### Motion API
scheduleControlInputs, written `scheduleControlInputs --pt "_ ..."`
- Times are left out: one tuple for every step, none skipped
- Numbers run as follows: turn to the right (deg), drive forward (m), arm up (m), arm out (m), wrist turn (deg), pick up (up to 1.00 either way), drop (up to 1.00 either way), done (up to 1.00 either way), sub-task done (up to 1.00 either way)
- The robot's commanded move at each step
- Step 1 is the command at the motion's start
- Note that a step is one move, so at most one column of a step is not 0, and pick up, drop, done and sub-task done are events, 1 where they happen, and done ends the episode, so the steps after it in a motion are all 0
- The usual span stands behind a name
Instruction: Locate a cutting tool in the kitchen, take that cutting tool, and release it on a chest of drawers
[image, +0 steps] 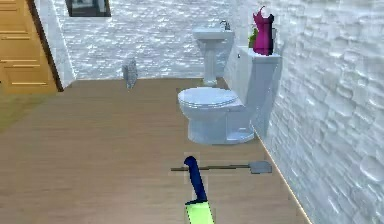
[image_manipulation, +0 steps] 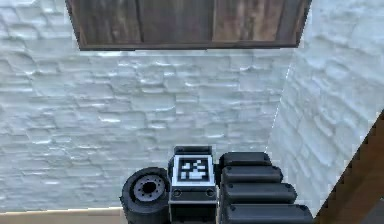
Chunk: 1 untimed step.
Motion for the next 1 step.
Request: scheduleControlInputs --pt "-27.0 0.0 0.0 0.0 0.0 0.0 0.0 0.0 0.0"
